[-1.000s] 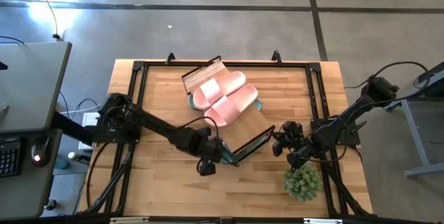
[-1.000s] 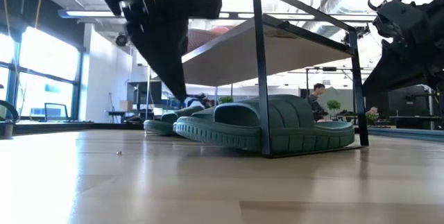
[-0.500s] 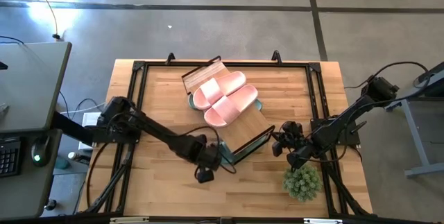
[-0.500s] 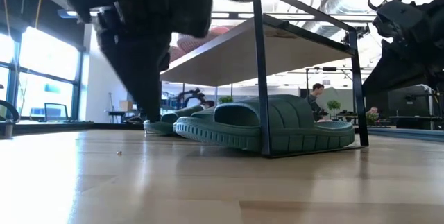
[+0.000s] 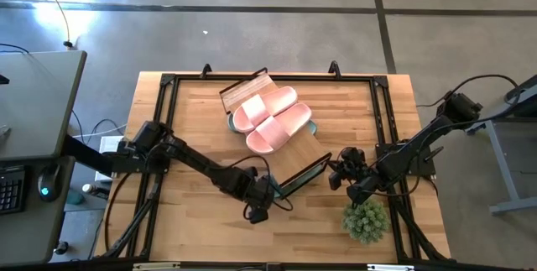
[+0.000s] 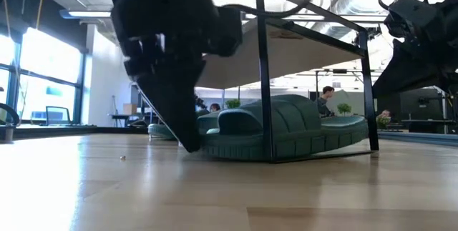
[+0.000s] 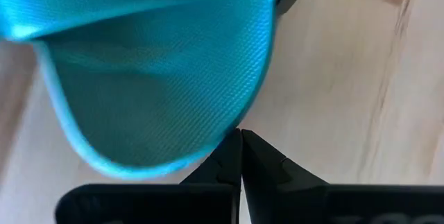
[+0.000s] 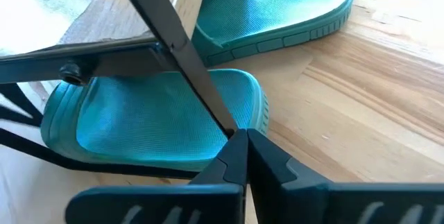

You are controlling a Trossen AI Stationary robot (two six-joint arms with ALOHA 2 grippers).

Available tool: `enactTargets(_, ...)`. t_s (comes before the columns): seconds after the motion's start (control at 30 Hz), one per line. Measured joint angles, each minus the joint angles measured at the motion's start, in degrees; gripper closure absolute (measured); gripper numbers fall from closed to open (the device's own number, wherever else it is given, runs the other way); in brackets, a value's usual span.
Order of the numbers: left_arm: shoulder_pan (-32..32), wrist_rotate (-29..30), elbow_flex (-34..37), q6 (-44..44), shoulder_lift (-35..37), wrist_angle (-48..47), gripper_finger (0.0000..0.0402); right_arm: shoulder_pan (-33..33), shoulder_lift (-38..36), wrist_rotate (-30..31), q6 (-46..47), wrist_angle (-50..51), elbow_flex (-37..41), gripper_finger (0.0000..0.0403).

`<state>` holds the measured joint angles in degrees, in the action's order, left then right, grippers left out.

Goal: Pick and place slides into the shelf
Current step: Put the green slide under the shelf

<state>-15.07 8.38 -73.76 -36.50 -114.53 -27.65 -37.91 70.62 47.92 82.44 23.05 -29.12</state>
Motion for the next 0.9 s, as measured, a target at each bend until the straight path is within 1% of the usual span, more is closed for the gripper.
enactTargets(0.17,0.02,0.6,0.0,-0.45,-0.53,3.53,0.0402,0.02,0.06,0.02,-0.45,-0.28,0.0,0.0403)
enactTargets(0.27,0.0,2.13,0.0,-0.86,-0.53,4.48,0.0402,0.02,0.12,0.04,-0.45,-0.38,0.0,0.0403)
enactTargets(0.43,0.0,2.21,0.0,-0.82,-0.53,5.39,0.0401,0.02,0.14,0.04,-0.46,-0.48,0.0,0.0403)
enactTargets(0.67,0.0,3.86,0.04,0.08,-0.53,7.29,0.0402,0.02,0.14,-0.11,-0.47,-0.48,0.0,0.0403)
enactTargets(0.9,-0.06,4.35,0.0,0.55,-0.12,5.25,0.0401,0.02,0.14,-0.39,-0.23,-0.51,0.0,0.0403)
